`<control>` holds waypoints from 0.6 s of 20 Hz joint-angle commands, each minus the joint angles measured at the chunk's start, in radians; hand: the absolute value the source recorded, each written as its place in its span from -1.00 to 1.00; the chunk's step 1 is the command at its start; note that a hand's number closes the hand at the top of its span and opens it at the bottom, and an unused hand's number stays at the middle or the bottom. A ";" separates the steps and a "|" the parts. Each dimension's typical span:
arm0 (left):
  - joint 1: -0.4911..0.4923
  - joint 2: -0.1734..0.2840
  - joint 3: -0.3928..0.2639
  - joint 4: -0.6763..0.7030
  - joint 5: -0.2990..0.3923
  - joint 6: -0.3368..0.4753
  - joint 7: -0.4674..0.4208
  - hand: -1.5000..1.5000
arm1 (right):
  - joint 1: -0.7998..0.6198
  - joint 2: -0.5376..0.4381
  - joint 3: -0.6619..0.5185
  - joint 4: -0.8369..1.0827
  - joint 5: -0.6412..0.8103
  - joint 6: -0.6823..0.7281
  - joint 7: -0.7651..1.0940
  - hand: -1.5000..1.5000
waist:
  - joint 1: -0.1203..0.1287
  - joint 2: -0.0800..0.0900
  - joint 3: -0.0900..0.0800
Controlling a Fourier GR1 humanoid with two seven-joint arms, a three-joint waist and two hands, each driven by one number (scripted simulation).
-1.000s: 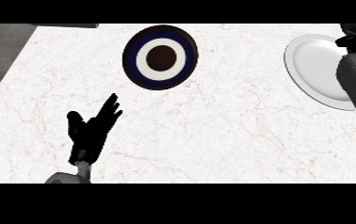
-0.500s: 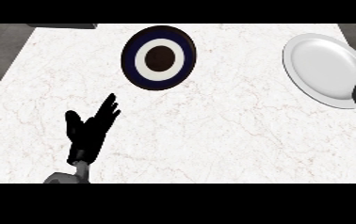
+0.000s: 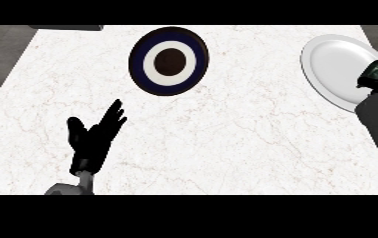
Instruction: Pick the eggplant from the plate and place it in the plate
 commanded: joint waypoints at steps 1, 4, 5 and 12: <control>-0.017 -0.010 0.010 0.041 -0.007 0.007 -0.012 0.00 | 0.074 0.018 -0.044 -0.131 -0.082 0.015 -0.135 -1.00 | -0.010 0.003 0.001; -0.001 0.016 0.024 0.009 0.022 -0.028 0.006 0.00 | 0.115 0.023 -0.038 -0.188 -0.088 -0.124 -0.196 -1.00 | -0.003 -0.002 -0.001; 0.004 -0.006 0.003 0.021 -0.010 0.003 -0.007 0.00 | 0.118 0.035 -0.040 -0.212 -0.091 -0.179 -0.207 -1.00 | -0.006 -0.002 -0.001; 0.033 -0.004 0.028 0.037 0.009 -0.020 -0.036 0.00 | 0.189 0.037 -0.129 -0.387 -0.156 -0.216 -0.276 -1.00 | -0.019 -0.012 -0.005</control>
